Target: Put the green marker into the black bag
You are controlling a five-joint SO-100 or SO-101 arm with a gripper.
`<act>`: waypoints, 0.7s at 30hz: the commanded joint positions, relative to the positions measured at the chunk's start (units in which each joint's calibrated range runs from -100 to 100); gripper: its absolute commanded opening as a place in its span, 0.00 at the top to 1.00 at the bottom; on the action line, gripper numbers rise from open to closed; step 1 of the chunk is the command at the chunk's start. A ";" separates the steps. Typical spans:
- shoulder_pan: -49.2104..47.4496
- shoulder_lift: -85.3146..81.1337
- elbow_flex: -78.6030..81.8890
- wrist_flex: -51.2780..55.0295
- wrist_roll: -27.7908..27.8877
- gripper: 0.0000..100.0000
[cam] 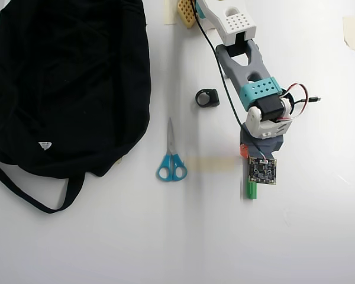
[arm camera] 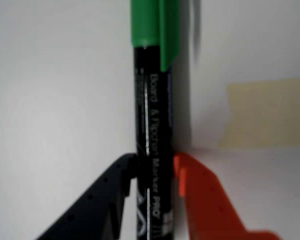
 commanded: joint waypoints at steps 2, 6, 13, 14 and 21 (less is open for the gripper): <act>0.30 -1.15 -4.60 2.97 1.66 0.98; 0.38 -1.15 -8.02 5.64 2.45 0.98; 0.38 -1.15 -12.06 8.82 2.92 0.98; 0.38 -1.15 -12.06 8.99 2.92 0.98; 0.53 -1.15 -12.42 10.29 4.02 0.98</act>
